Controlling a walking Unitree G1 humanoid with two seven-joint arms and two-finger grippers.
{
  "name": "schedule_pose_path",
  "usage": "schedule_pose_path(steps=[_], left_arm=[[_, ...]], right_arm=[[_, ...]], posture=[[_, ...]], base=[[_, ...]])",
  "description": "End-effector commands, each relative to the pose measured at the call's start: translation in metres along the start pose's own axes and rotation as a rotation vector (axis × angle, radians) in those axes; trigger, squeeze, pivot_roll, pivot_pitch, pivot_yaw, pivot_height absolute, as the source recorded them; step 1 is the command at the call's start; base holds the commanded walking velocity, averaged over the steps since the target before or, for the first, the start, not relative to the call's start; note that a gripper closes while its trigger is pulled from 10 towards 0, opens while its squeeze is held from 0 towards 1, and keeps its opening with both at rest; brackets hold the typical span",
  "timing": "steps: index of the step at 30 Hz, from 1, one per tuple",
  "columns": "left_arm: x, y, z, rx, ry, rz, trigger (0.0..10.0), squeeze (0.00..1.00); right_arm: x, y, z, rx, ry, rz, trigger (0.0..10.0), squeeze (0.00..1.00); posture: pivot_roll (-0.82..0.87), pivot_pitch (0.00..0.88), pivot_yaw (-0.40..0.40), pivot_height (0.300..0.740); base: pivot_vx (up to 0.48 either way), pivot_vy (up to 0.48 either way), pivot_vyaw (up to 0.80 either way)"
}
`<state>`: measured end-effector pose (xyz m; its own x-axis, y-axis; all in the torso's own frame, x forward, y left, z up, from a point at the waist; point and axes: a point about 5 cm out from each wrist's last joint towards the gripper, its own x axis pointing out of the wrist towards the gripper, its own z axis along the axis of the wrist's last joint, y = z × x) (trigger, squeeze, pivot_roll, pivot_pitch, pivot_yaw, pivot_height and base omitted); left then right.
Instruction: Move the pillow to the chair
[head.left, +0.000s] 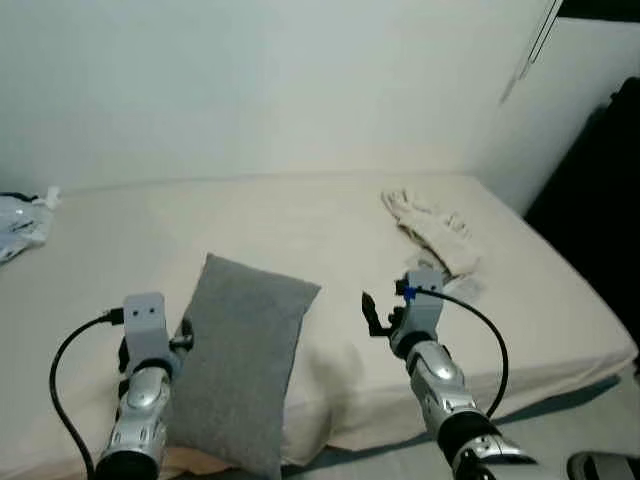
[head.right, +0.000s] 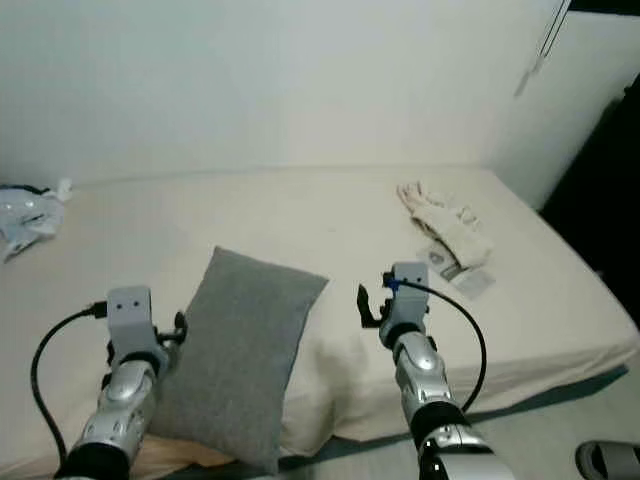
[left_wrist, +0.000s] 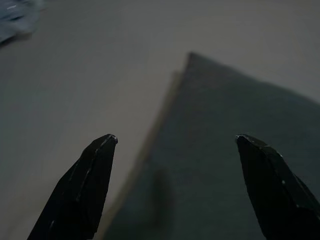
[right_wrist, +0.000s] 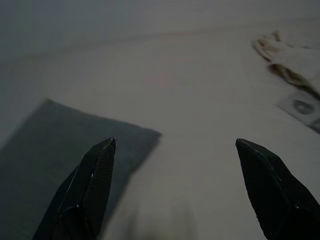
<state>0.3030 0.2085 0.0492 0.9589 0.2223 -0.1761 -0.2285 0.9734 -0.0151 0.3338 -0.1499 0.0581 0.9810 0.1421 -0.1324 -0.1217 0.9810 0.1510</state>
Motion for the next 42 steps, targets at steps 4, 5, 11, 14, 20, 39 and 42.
schedule_pose_path(steps=[4,5,11,14,20,39,42], left_arm=[[0.001,-0.007,-0.002,0.082,-0.013,-0.001,10.0,0.00],[0.002,-0.007,0.001,0.066,-0.014,0.012,10.0,0.00],[0.002,-0.009,0.000,0.181,-0.016,-0.048,10.0,0.00],[0.001,-0.008,0.003,0.130,-0.045,-0.072,10.0,0.00],[-0.002,0.004,-0.009,0.089,0.047,0.098,10.0,0.00],[-0.006,-0.007,-0.019,0.196,0.059,-0.006,10.0,0.00],[-0.005,-0.008,-0.021,0.220,0.076,-0.004,10.0,0.00]], right_arm=[[0.000,-0.007,-0.006,0.039,0.058,-0.083,10.0,0.00],[0.002,-0.003,-0.001,0.015,0.040,-0.052,10.0,0.00],[0.003,0.001,0.001,-0.018,0.019,-0.049,10.0,0.00],[0.000,0.003,-0.004,-0.011,0.023,-0.040,10.0,0.00],[-0.005,0.004,-0.017,0.016,0.080,-0.041,10.0,0.00],[-0.005,-0.009,-0.009,-0.084,0.043,-0.085,10.0,0.00],[-0.006,-0.012,-0.010,-0.100,0.051,-0.098,10.0,0.00]], posture=[[-0.01,0.074,-0.059,0.740],[0.00,0.070,-0.048,0.740],[-0.02,0.063,-0.052,0.740],[-0.03,0.030,-0.078,0.740],[0.00,0.050,-0.054,0.740],[-0.03,0.040,-0.038,0.740],[-0.03,0.035,-0.040,0.740]], base=[[0.000,0.000,0.00],[0.000,0.000,0.00],[0.000,0.000,0.00],[0.000,0.000,0.00],[0.000,0.000,0.00],[0.000,0.000,0.00],[0.000,0.000,0.00]])
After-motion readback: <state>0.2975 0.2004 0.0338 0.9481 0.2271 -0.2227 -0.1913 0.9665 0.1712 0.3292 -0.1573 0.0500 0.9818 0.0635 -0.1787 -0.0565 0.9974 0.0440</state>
